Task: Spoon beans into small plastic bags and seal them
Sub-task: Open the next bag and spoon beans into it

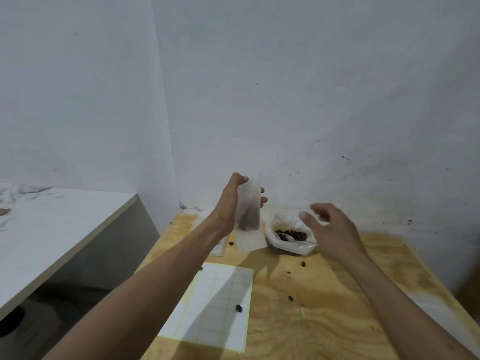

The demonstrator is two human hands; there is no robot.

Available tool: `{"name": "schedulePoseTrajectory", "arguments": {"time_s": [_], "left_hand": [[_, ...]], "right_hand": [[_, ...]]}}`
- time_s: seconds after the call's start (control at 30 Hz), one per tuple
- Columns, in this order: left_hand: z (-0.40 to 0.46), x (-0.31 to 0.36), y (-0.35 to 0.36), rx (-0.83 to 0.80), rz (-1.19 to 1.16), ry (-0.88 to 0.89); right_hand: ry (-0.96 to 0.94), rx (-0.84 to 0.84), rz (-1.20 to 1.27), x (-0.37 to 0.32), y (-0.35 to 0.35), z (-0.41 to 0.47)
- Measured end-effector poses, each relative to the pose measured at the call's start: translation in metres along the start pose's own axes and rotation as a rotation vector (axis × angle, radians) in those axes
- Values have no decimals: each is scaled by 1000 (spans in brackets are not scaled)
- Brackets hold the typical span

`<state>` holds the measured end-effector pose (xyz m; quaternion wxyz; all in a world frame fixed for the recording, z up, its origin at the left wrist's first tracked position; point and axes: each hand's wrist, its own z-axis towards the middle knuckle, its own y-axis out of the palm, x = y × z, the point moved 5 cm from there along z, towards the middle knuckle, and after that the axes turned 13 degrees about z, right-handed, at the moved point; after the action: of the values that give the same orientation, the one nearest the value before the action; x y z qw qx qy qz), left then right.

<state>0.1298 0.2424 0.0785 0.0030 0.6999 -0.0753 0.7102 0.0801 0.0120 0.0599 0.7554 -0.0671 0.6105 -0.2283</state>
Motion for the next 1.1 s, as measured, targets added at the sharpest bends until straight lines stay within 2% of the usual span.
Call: {"name": "schedulePoseTrajectory", "arguments": {"time_s": [0.07,0.13,0.3,0.4,0.5,0.6,0.7,0.8,0.93,1.1], "left_hand": [[-1,2,12,-47,-109,-19],[-4,4,20,-63,-184,-18],[-7,1,7,106,-68,-4],[-5,1,-1,189,52,138],[-2,-9,-7,255,-10,150],[-3,-13,-4,214,-134,93],[-10,-7,6,163,-87,110],[-18,-2,20,116,17,162],[-22,-3,27,102,1,201],[-20,-1,27,135,134,229]], "right_hand": [[129,-236,262,-14,21,-7],[214,-370,400,-18,38,-11],[296,-312,588,-9,42,-7],[239,-298,547,-11,38,-4],[220,-229,438,-10,31,2],[202,-230,373,-15,25,7],[174,-272,444,-28,23,12],[159,-179,518,-37,16,19],[158,-108,535,-36,9,23],[58,-193,297,-43,3,25]]}}
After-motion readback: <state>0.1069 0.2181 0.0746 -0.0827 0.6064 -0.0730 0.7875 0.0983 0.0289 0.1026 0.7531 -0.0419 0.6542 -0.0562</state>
